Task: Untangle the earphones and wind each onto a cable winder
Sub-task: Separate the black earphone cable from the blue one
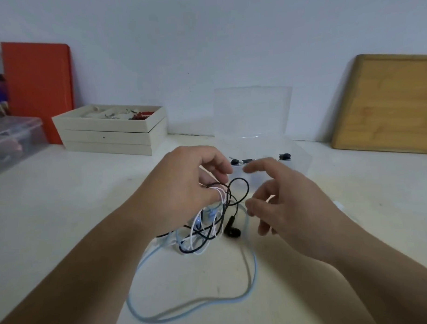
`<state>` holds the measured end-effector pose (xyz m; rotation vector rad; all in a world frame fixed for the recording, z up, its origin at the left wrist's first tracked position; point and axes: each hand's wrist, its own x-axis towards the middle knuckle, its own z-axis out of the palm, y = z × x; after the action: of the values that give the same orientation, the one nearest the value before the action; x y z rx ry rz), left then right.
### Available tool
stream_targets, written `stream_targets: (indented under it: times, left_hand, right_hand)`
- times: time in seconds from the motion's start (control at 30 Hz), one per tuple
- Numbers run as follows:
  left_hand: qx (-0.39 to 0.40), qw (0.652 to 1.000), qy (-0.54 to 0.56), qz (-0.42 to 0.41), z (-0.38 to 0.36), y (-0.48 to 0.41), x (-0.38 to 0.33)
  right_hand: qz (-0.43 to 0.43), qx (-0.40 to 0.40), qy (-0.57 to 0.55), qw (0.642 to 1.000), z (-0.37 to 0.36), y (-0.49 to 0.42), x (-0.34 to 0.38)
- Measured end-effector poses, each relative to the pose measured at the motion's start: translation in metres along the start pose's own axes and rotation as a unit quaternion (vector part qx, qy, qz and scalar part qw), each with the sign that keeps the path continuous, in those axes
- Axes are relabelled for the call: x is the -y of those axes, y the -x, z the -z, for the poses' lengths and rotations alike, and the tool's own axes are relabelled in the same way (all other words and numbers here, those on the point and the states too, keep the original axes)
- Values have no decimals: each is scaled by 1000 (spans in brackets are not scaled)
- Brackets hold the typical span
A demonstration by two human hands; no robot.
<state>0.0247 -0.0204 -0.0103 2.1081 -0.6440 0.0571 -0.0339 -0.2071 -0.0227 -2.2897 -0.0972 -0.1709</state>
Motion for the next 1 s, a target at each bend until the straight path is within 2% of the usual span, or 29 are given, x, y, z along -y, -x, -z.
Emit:
stream_targets:
  times: [0.1, 0.2, 0.3, 0.37, 0.43, 0.5, 0.57, 0.63, 0.73, 0.87, 0.93, 1.0]
  left_hand:
    - [16, 999, 41, 2, -1, 1, -4]
    - [36, 998, 49, 10, 0, 2, -4]
    - [87, 996, 17, 33, 2, 3, -2]
    - [115, 991, -55, 37, 1, 3, 2]
    - [121, 982, -137, 39, 2, 4, 5]
    - [116, 976, -177, 47, 7, 3, 8]
    - [96, 976, -184, 63, 14, 2, 11]
    - [41, 977, -188, 88, 19, 0, 13]
    - [-67, 977, -140, 143, 20, -3, 14]
    - [-129, 972, -36, 195, 23, -8, 23]
    - [-142, 968, 9, 205, 25, -10, 27]
    - [-157, 965, 43, 206, 28, -11, 31]
  right_hand:
    - [22, 44, 69, 996, -6, 0, -7]
    - [-10, -6, 30, 999, -6, -3, -9]
    - [-48, -43, -68, 996, 3, -5, -4]
    - [-55, -83, -155, 983, 8, -5, -3]
    - [-56, -115, -260, 957, 14, -7, -2]
    - [-60, -120, -384, 914, 23, -10, -3]
    - [-73, -95, -496, 860, 33, -12, -4]
    - [-88, -81, -575, 810, 42, -13, -7]
    - [-95, -95, -614, 778, 49, -13, -10]
    - [-67, -157, -681, 712, 55, -18, -19]
    - [-81, -190, -679, 704, 57, -20, -22]
    - [-128, -214, -635, 732, 59, -20, -25]
